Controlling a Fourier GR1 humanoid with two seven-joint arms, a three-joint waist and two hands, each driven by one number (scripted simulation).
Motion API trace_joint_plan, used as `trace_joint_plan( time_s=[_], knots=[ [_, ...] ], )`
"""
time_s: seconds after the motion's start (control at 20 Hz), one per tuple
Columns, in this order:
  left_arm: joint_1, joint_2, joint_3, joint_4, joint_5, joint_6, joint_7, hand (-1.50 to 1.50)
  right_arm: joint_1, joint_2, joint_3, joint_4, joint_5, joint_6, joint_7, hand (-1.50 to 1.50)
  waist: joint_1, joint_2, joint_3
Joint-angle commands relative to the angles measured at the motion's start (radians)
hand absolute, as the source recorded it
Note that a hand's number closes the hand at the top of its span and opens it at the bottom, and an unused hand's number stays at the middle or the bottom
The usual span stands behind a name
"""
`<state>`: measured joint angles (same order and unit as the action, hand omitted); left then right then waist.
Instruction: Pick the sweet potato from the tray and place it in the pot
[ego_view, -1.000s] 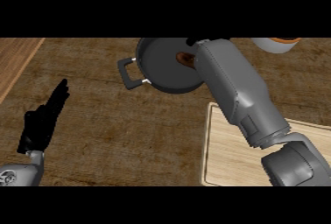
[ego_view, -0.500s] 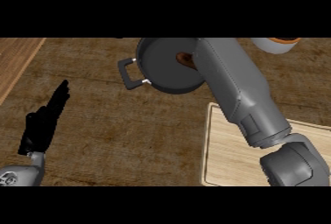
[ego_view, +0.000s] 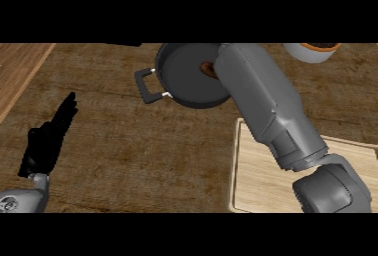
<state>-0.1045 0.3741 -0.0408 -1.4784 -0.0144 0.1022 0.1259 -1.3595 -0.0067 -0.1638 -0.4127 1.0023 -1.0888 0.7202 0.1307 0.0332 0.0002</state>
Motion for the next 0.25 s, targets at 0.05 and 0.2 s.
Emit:
trace_joint_plan(
  time_s=[0.05, 0.2],
  knots=[
    [-0.028, 0.003, 0.018, 0.033, 0.003, -0.006, 0.016, 0.00, 0.050, 0.006, 0.106, -0.025, -0.202, -0.121, -0.058, -1.50, -0.019, -0.014, 0.000],
    [-0.001, 0.010, 0.028, 0.043, 0.008, -0.019, -0.003, 0.00, 0.104, 0.006, 0.224, -0.083, -0.280, -0.175, -0.061, -1.50, -0.033, -0.021, 0.000]
  ],
)
